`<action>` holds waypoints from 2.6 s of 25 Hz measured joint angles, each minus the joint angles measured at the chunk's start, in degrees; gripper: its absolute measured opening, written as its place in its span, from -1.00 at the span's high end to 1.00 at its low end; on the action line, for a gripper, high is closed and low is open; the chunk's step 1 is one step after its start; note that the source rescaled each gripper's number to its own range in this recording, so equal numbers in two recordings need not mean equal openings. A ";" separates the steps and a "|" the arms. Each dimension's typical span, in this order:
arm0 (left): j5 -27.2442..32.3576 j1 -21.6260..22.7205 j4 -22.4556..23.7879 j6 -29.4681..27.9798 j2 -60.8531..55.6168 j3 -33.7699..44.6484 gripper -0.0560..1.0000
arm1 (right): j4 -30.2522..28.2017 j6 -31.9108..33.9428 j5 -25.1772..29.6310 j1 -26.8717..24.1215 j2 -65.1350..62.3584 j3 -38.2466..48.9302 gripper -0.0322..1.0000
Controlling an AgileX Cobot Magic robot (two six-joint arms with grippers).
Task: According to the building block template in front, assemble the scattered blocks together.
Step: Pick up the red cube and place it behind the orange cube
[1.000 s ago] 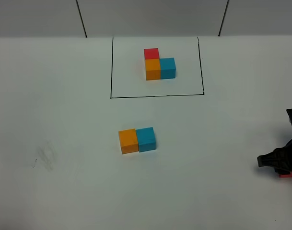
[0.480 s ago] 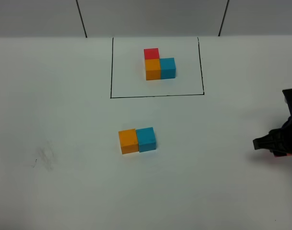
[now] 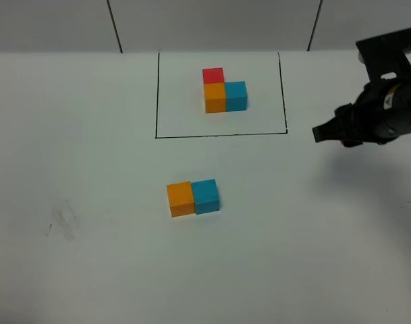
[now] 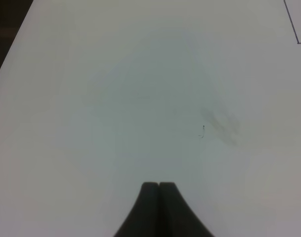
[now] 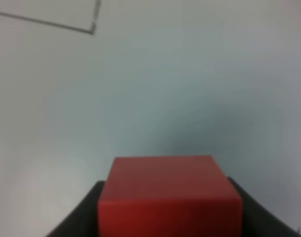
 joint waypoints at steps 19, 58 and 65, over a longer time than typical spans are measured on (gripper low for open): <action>0.00 0.00 0.00 0.11 0.00 0.00 0.89 | 11.71 -10.96 4.21 16.31 17.90 -25.14 0.10; 0.00 0.00 0.00 0.12 0.00 0.00 0.89 | 22.95 -4.11 4.22 20.77 33.78 -35.49 0.10; 0.00 0.00 0.00 0.12 0.00 0.00 0.89 | 15.97 12.20 6.70 20.77 33.78 -35.49 0.10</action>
